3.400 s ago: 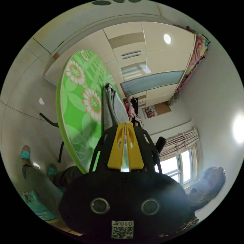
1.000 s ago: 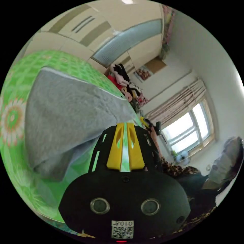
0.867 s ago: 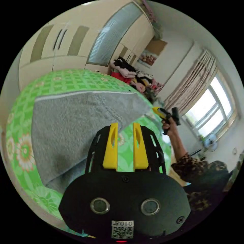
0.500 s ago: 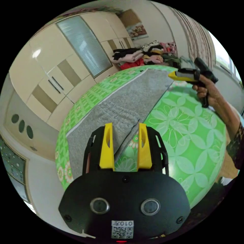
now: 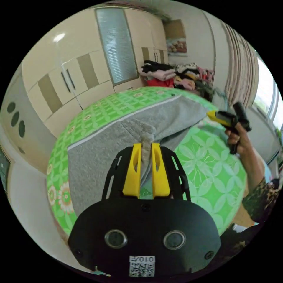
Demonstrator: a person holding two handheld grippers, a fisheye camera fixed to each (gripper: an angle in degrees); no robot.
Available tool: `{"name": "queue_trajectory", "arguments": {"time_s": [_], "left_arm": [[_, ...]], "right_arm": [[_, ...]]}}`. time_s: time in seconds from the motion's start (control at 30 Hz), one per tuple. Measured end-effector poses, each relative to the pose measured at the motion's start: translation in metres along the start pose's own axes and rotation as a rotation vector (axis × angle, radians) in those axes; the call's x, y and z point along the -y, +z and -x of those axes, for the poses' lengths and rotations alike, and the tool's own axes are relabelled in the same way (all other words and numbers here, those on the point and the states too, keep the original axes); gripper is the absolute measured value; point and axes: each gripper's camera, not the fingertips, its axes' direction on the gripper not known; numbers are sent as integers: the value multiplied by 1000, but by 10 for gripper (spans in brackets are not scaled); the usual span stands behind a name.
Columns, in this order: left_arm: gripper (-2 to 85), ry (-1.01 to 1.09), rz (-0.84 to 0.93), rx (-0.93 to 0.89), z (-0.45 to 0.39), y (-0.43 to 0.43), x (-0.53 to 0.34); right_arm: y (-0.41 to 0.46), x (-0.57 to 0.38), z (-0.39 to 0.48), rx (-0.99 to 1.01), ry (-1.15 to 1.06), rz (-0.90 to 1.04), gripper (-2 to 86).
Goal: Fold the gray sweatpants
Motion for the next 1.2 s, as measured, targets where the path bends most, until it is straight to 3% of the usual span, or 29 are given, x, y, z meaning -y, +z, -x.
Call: {"name": "queue_trajectory", "arguments": {"time_s": [0.1,0.27,0.43,0.63,0.77,0.87,1.1,1.2], "left_arm": [[69,-102,-101,-102,74,-43,-9],[63,-225,-97,-327,158,-51,-35],[64,-404,-193,-303,230,-66,-66],[61,-642,-310,-37,373,-150,-133],[57,-996,-191,99,470,-151,-213],[57,-1012,-118,211,495,-157,-235],[48,-1109,-124,86,545,-156,-273],[37,-1096,-212,67,548,-167,-270]], "right_arm": [[3,-7,3,-7,9,14,27],[15,-12,8,-18,21,41,27],[4,-28,8,-25,40,-8,27],[9,-32,7,-24,46,0,27],[17,-30,5,-11,37,32,27],[14,-32,0,4,47,18,27],[2,-36,-24,88,112,-77,31],[-9,-42,-44,199,149,-170,37]]}}
